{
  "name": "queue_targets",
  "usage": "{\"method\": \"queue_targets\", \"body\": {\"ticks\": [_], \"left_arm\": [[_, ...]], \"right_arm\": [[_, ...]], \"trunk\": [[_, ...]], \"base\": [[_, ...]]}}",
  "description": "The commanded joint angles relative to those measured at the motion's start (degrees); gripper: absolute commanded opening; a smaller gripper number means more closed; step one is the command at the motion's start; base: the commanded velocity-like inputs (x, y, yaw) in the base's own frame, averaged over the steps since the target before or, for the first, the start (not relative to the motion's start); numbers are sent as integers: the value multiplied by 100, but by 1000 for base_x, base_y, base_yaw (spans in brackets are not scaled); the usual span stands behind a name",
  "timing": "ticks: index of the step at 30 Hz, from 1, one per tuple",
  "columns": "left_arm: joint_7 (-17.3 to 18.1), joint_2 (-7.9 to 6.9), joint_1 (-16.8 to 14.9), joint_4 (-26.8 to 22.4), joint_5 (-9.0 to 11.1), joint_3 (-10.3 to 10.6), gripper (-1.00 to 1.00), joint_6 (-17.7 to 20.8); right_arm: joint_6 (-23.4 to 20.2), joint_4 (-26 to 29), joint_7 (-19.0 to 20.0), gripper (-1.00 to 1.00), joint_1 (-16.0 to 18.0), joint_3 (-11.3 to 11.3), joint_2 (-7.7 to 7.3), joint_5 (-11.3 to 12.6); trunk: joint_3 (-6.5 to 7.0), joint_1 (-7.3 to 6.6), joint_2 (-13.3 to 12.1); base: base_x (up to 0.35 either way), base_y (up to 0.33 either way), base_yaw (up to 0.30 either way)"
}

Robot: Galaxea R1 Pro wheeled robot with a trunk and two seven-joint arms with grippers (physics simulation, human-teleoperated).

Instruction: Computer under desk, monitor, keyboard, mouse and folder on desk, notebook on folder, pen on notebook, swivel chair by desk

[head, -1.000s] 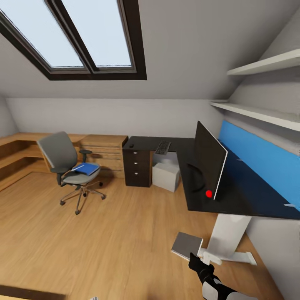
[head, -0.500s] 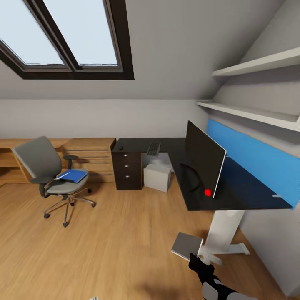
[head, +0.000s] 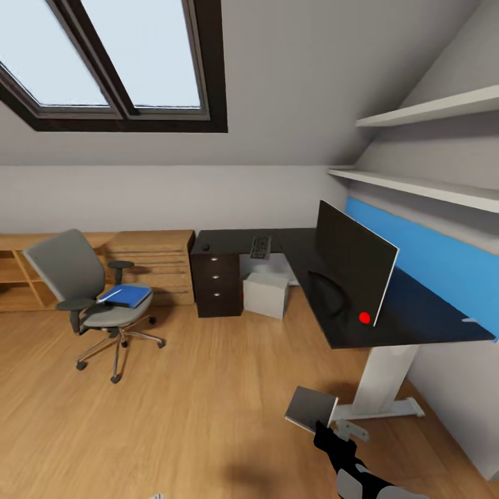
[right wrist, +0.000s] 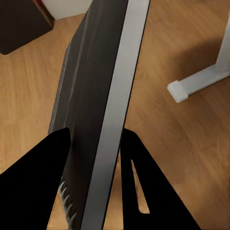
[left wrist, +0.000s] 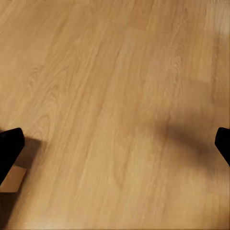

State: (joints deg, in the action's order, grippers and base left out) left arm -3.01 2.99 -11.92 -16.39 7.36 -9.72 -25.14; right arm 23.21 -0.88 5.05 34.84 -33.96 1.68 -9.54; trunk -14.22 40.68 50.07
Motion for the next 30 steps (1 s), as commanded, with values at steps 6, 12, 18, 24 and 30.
{"method": "queue_targets", "body": {"ticks": [6,12,18,24,30], "left_arm": [[-7,-1,-4,4,55,23,100,-17],[-7,-1,-4,4,55,23,100,-17],[-7,-1,-4,7,55,23,100,-17],[-7,-1,-4,11,56,23,100,-17],[-7,-1,-4,12,55,23,100,-17]], "right_arm": [[33,-9,5,-100,5,-51,-1,-48],[34,-9,5,-100,5,-51,-1,-48],[34,-9,5,-100,5,-51,-3,-48],[34,-9,5,-100,5,-51,-9,-48],[34,-9,5,-100,5,-50,-4,-54]], "trunk": [[-8,1,6],[-14,1,6],[-25,1,6],[-27,1,6],[-28,1,6]], "base": [[18,169,104],[1,6,250],[69,1,217],[287,0,45],[326,0,8]]}}
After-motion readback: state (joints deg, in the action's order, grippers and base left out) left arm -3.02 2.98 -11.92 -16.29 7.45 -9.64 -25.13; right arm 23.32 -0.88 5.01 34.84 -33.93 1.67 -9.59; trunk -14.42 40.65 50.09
